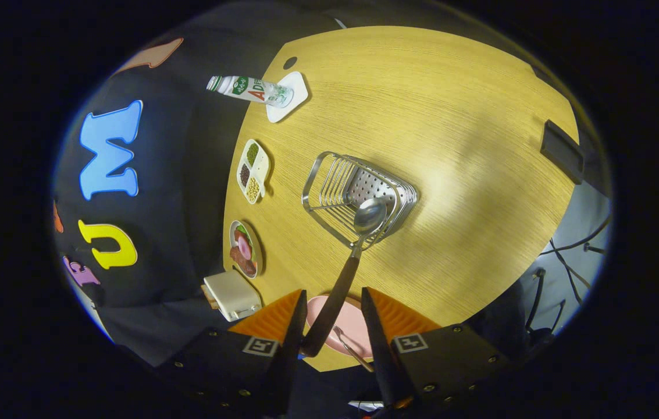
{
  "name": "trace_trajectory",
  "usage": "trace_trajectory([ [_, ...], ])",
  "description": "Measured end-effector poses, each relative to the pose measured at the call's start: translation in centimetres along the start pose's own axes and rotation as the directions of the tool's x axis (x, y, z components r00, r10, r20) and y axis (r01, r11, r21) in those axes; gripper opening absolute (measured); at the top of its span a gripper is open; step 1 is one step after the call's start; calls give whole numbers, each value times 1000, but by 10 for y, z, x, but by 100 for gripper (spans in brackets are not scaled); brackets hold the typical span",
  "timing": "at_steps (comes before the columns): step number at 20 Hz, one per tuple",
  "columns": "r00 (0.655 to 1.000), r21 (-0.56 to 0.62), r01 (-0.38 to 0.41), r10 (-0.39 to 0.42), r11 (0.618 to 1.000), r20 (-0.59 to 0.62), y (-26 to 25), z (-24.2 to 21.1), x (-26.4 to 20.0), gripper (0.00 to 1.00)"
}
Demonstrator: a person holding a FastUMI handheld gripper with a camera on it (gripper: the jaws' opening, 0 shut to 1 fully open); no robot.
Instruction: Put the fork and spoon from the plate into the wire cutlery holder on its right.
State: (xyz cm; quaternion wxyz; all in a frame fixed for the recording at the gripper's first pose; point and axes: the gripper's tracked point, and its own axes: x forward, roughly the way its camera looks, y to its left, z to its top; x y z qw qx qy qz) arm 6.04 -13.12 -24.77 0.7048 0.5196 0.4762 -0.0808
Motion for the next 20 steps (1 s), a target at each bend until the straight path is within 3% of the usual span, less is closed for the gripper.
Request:
trace_trajectory([
  [1,1000,-2,2,-2,1000,-1,-1,-2,-2,75],
  [2,1000,-3,2,-2,1000,-2,0,-2,-2,83],
  [4,1000,9,-2,2,1000,-5,2,-5,-3,87],
  [5,1000,14,-11,11,1000,-4,3,-7,-4,96],
  [11,999,14,-33,34,999,-9,10,-13,-11,96],
  [20,996,-76,-30,23,997,-84,32,-61,3,96],
])
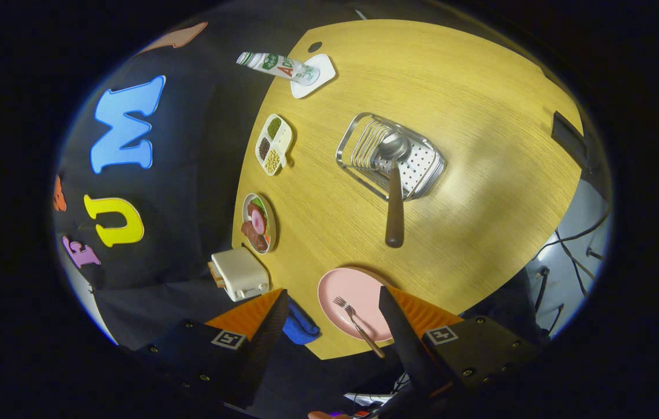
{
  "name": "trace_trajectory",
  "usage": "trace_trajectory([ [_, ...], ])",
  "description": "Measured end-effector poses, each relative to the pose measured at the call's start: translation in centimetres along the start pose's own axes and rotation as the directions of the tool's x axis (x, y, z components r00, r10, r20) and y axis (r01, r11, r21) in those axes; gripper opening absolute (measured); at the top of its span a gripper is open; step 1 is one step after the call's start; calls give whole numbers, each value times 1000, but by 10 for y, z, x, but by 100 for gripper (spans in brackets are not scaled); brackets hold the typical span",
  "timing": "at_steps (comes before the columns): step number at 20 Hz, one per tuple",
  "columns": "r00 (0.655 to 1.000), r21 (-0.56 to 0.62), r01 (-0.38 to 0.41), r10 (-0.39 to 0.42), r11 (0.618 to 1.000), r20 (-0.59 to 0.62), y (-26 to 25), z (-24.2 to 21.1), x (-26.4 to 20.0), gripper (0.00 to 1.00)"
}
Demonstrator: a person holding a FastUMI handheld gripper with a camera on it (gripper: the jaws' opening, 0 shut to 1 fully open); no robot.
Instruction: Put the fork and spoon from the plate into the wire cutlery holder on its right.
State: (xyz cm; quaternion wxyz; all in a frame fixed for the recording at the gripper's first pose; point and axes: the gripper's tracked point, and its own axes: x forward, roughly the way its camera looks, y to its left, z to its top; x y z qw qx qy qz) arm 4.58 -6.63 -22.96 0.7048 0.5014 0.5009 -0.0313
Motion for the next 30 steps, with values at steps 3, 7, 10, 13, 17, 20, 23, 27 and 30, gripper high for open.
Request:
trace_trajectory([
  [3,999,-43,18,-19,999,-39,10,-23,16,96],
  [7,993,-86,45,-54,995,-105,21,-64,43,96],
  [10,980,-137,73,-96,988,-175,22,-97,64,96],
  [13,961,-187,108,-150,977,-231,19,-125,85,96],
  [17,931,-257,159,-231,953,-282,7,-153,110,95],
  [20,907,-295,192,-284,936,-310,-5,-168,124,90],
  [23,888,-342,233,-343,910,-308,-19,-174,140,83],
  [27,863,-387,279,-406,879,-301,-36,-181,158,78],
  [30,850,-408,297,-434,863,-298,-43,-186,166,76],
])
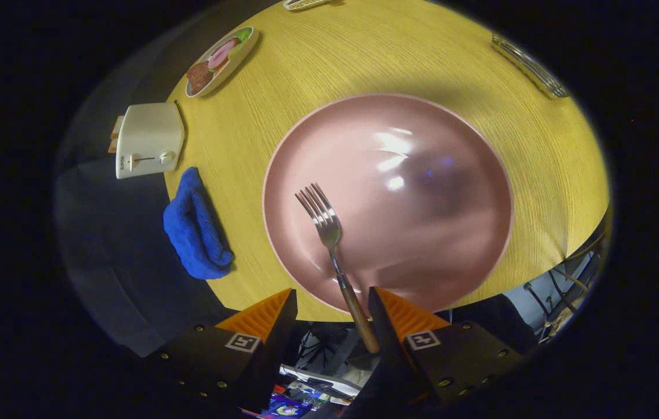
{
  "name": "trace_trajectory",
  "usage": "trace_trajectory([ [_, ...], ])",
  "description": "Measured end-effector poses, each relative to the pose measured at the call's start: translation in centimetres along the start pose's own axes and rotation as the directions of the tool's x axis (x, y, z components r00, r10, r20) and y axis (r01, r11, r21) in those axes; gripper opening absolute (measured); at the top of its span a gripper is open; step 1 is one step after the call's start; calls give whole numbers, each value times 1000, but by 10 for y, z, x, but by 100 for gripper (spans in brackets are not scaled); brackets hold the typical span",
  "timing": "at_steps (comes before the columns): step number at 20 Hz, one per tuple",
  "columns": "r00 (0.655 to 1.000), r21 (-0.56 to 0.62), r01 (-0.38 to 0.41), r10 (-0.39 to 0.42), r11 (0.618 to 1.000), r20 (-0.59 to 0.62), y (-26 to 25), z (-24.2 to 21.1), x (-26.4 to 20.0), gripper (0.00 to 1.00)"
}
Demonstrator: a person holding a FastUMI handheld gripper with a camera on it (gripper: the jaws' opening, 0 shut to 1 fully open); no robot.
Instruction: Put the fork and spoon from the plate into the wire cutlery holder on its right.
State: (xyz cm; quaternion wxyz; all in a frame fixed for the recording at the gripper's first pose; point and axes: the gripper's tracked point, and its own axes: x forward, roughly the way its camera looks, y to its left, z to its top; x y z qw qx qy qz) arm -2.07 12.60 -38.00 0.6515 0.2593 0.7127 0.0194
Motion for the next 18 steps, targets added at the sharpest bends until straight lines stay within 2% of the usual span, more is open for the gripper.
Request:
trace_trajectory([
  [2,1000,-5,23,-23,1000,2,-2,0,7,75],
  [3,999,-1,35,-35,999,5,-5,0,11,57],
  [4,999,-3,36,-36,999,5,-5,0,13,48],
  [8,998,-9,63,-63,998,-4,-11,-4,21,48],
  [10,998,-1,70,-70,998,-7,-11,-5,26,19],
  [14,1000,13,9,-10,1000,30,-8,-2,24,19],
  [15,999,32,9,-10,999,30,-10,-1,35,8],
  [18,998,29,2,-4,1000,57,-14,6,26,8],
])
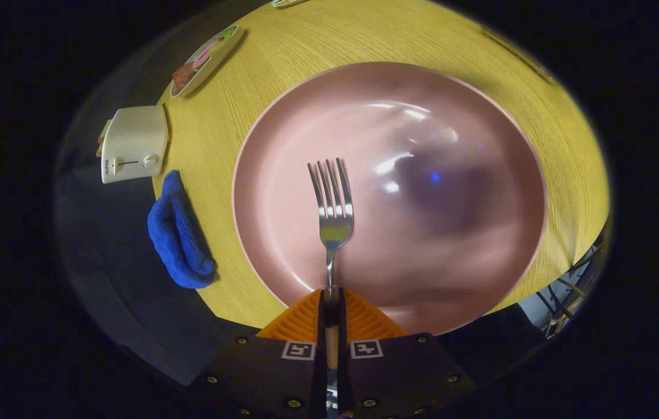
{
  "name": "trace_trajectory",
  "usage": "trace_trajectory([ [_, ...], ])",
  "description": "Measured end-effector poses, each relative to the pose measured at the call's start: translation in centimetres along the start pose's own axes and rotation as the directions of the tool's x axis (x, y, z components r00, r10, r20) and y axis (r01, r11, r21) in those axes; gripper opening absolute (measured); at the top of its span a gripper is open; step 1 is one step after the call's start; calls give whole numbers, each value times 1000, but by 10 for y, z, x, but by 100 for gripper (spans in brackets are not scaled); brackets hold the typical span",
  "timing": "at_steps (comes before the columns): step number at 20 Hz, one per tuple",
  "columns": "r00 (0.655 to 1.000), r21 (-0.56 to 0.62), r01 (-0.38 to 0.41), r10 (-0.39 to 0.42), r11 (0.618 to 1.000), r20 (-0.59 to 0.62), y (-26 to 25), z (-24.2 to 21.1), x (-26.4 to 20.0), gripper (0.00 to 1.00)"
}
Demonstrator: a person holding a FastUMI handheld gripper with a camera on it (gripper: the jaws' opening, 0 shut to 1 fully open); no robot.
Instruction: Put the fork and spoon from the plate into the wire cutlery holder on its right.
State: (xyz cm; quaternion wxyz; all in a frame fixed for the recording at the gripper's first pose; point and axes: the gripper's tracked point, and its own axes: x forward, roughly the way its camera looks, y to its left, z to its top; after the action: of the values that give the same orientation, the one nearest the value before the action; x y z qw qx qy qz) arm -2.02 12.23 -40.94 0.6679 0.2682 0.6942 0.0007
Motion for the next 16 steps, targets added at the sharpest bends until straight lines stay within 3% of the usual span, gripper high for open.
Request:
trace_trajectory([
  [6,999,45,-44,43,998,23,2,8,-12,8],
  [16,978,85,-204,198,975,69,40,33,-70,8],
])
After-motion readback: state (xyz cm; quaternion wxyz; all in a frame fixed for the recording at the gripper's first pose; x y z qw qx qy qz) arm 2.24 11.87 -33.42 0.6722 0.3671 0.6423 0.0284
